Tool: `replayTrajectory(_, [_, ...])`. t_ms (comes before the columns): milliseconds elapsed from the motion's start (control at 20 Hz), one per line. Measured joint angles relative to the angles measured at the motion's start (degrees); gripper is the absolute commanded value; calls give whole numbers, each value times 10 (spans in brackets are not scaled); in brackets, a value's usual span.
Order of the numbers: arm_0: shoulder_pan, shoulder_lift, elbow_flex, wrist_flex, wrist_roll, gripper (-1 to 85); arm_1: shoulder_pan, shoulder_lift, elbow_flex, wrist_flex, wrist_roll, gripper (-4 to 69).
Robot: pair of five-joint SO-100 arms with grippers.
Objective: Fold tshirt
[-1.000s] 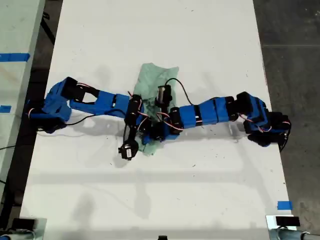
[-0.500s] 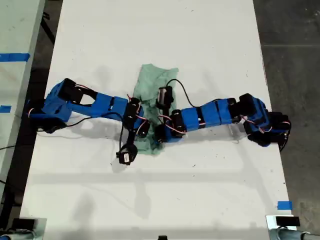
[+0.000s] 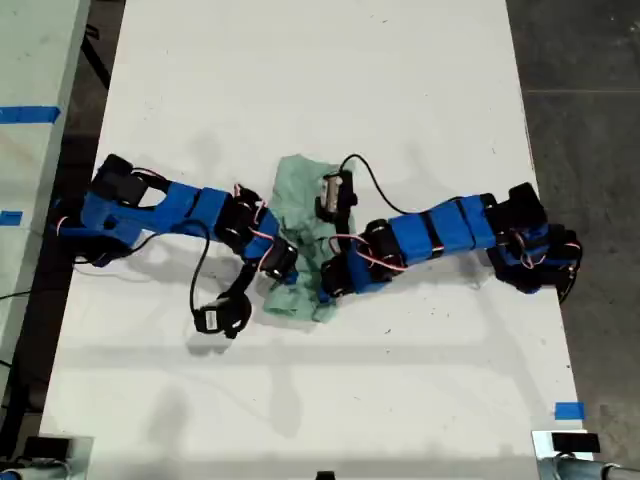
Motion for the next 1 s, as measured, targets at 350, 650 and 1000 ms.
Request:
replayTrajectory(350, [-239,101,32,55,140,-1,240,188,156,-40,-115,-20])
replayTrajectory(650, [-362,52,33,34,201,322,352,195,272,-156,-154,298])
replayTrajectory(1000, [-528,139,65,44,279,370,521,313,385,-110,-156,385])
